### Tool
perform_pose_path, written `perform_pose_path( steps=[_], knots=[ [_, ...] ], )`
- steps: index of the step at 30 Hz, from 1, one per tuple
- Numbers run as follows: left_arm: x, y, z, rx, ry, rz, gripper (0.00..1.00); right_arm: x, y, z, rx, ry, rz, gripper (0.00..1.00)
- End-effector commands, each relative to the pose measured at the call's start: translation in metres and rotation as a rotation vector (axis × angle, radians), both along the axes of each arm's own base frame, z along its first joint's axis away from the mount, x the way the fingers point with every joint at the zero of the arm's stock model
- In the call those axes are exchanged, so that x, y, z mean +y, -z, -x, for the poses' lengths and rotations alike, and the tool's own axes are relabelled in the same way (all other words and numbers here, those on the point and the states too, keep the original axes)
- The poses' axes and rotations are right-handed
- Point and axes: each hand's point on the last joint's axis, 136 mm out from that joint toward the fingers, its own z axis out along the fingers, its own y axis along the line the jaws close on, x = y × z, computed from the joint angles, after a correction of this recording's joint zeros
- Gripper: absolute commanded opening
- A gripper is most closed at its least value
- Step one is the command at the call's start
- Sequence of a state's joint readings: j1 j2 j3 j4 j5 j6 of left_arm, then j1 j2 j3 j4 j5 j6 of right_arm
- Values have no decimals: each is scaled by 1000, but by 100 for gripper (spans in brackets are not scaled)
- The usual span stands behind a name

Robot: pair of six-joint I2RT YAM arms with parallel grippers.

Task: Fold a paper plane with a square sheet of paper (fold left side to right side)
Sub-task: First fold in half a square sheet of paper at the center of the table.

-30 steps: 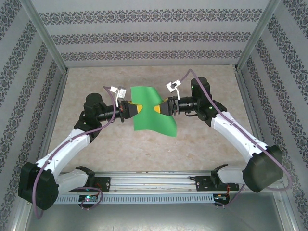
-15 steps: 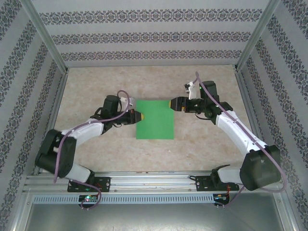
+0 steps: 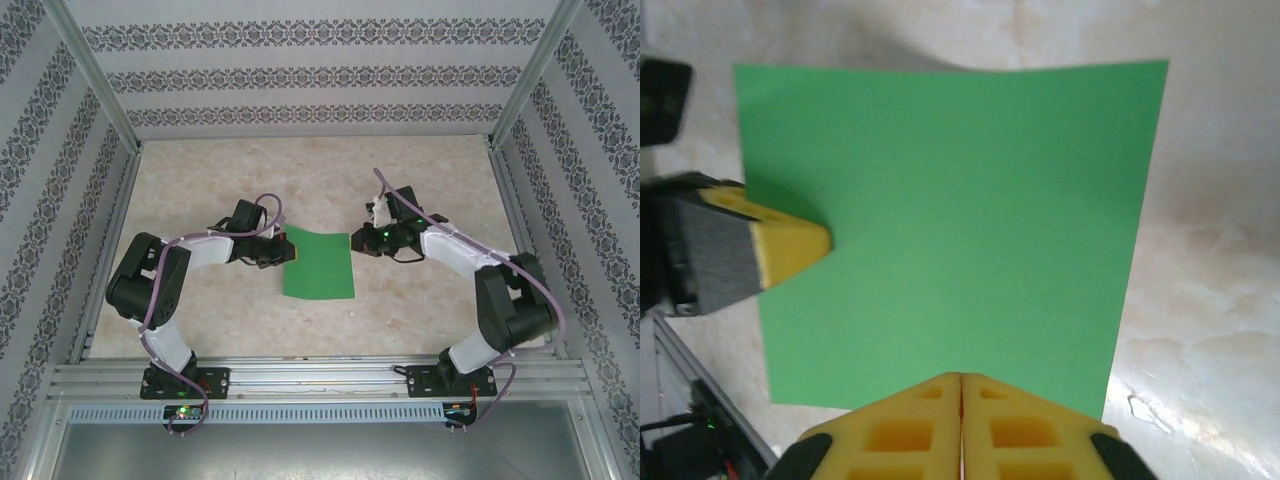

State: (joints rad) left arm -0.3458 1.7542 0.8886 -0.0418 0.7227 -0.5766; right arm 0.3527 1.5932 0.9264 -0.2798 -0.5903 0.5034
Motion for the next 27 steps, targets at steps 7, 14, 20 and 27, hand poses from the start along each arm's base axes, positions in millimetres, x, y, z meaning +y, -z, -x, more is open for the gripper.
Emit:
perform_pose_path(
  steps=[7,14,20,27],
  knots=[
    [5,3,3,29,18,-36,0,4,54,3,129,-2,77,0],
    [3,1,3,35,20,-27,5,-4,76,10,180,-9,140,0],
    [-7,-18,0,20,18,59,19,-9,90,17,221,-19,185,0],
    [-23,-46,-4,-4,31,167,38,-11,96,19,231,-21,204,0]
  ],
)
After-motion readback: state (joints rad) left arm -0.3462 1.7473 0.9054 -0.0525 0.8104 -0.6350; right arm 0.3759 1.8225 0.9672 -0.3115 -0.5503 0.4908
